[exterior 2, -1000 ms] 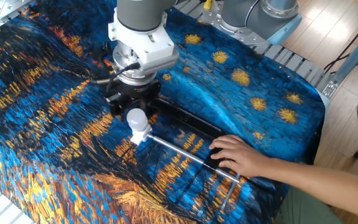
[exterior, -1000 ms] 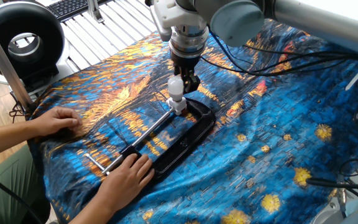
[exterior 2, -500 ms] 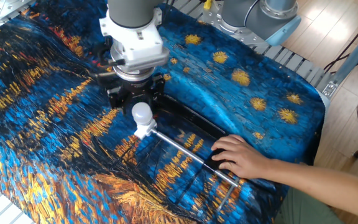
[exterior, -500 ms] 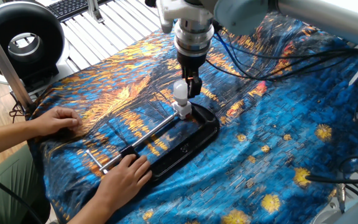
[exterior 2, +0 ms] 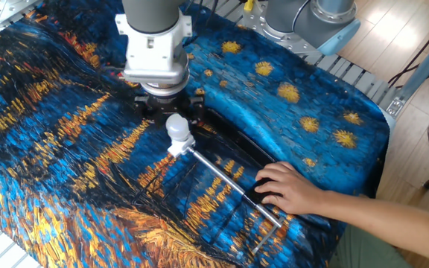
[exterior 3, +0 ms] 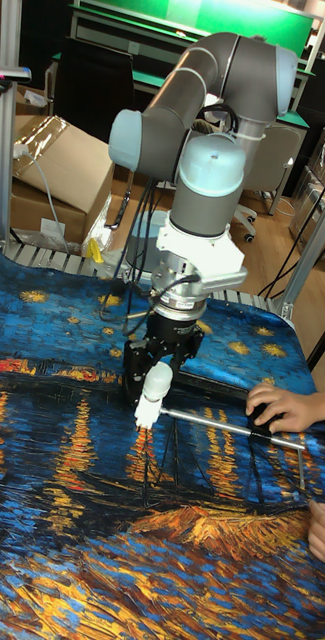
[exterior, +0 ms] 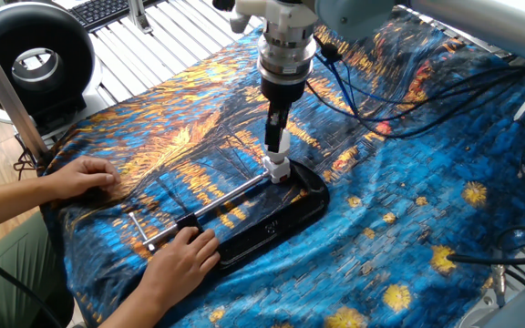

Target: Take out the light bulb by rotating it

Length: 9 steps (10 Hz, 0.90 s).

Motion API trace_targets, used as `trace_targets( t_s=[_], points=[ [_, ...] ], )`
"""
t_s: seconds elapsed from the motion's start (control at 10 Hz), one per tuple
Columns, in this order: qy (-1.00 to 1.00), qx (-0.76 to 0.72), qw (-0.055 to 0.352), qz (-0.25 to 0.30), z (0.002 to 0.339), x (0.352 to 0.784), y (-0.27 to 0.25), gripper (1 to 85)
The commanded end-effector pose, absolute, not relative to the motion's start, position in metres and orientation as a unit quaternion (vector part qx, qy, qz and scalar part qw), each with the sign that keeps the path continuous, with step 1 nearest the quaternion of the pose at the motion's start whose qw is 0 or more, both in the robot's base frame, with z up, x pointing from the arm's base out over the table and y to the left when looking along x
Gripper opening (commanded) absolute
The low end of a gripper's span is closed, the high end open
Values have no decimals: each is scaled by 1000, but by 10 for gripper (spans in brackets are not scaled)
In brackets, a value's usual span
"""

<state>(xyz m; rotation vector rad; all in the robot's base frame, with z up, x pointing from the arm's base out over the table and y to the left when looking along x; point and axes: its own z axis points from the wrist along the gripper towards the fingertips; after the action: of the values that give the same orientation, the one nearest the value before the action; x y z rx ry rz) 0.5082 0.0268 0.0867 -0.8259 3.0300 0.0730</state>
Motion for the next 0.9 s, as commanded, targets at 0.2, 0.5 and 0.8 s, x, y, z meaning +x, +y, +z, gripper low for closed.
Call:
trace_targets(
  t_s=[0.2,0.5,0.8],
  points=[
    [992,-119,-5,34,89,508,33,570],
    [996,-84,-13,35,88,504,33,520],
    [997,-73,-13,28,87,505,29,503]
  ],
)
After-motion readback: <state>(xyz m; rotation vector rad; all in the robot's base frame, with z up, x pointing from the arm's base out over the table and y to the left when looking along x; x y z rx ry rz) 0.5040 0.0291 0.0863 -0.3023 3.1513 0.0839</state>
